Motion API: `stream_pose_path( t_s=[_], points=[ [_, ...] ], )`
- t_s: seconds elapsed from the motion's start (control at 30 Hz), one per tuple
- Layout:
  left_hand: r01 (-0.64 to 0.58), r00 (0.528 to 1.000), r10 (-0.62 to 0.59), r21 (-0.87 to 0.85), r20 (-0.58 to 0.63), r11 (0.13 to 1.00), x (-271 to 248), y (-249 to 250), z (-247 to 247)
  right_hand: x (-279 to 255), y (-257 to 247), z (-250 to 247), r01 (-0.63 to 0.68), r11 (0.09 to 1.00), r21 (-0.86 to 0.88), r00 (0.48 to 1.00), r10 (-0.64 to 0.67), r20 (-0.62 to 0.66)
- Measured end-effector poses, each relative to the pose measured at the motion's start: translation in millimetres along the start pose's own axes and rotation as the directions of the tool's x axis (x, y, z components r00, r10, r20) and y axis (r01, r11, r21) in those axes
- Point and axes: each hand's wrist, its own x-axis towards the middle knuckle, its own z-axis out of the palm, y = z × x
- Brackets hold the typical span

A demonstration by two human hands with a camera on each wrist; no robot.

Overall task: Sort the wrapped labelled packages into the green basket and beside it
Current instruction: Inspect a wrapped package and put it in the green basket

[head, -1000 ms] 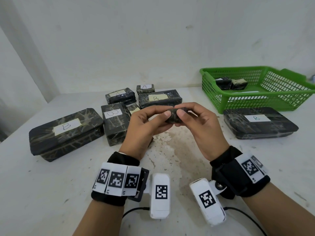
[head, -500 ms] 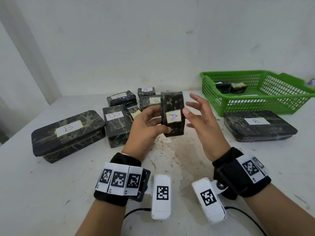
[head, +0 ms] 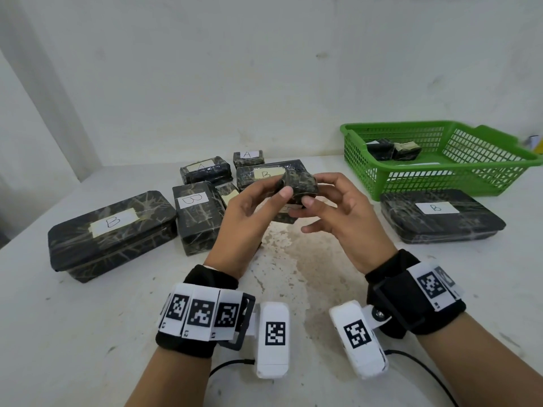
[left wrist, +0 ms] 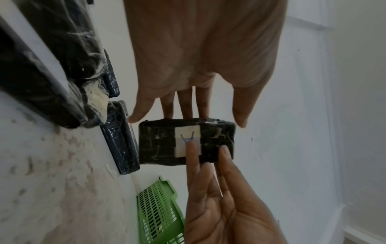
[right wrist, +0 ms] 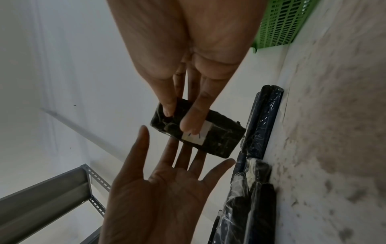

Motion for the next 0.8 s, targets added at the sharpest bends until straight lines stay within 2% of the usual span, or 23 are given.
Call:
stream_pose_path(
  t_s=[0.27, 0.4, 0.5, 0.6, 0.67, 0.8],
  points=[
    [-0.066, 0.995, 0.074, 0.129, -0.062, 0.989, 2, -7, -2, -1, -3, -2, 0.056, 0.998, -0.001, 0.998, -0.056, -0.003],
    [0.022, 0.999, -0.021, 0.034, -0.035, 0.999, 0, -3, 0, -1, -1, -2, 0.071, 0.997, -0.005, 0.997, -0.071, 0.005],
    [-0.004, 0.994, 0.004, 0.002, -0.112, 1.0, 1, -5, 0, 0, 1, -4, 0.044, 0.999, -0.009, 0.999, -0.043, 0.027],
    [-0.027, 0.987, 0.026, 0.0, -0.16, 1.0, 3, -10, -2, 0, 3, -3, -0.005, 0.998, 0.057, 0.999, 0.003, 0.046],
    [-0.034, 0.986, 0.034, -0.002, -0.164, 0.999, 2, -10, -1, 0, 4, -1, -0.009, 0.998, 0.07, 1.0, 0.009, 0.003],
    [-0.033, 0.992, 0.03, -0.021, -0.119, 0.999, 0, -10, 3, 1, 7, 0, 0.082, 0.996, -0.03, 0.993, -0.085, -0.087]
  ],
)
